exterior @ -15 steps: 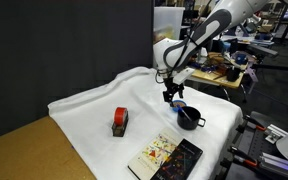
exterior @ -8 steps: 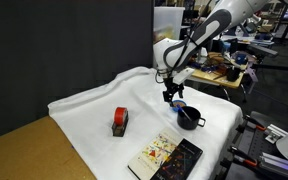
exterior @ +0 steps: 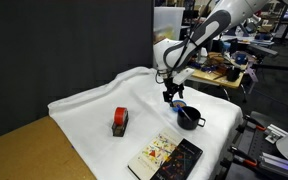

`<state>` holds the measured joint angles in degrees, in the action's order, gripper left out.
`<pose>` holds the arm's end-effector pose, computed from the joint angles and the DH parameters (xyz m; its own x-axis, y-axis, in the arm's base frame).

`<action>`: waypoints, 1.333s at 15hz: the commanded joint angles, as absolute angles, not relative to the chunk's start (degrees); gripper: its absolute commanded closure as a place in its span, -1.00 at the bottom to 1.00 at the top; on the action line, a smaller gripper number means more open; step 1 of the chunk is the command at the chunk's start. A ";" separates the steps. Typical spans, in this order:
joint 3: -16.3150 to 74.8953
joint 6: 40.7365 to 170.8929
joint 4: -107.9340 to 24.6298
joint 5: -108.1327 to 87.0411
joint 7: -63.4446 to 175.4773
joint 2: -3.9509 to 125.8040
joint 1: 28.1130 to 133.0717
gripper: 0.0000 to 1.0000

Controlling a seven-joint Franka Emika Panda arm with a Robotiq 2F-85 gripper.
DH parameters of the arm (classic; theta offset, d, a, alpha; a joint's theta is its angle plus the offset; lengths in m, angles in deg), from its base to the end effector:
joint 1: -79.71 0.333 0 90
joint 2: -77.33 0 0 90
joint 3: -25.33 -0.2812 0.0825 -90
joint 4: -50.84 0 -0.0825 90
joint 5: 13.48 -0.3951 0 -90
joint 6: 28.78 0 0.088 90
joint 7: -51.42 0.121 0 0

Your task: Put the marker on the book

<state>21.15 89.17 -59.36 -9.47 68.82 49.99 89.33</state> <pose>0.5570 0.1330 0.1663 0.9485 -0.0389 -0.3143 -0.0033 -0.9936 0.1130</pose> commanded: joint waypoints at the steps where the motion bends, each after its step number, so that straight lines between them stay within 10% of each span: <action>1: 21.98 88.76 -58.85 -9.92 69.22 49.96 89.69 -1.00; 20: 23.50 87.08 -57.44 -9.65 69.83 46.05 90.25 -1.00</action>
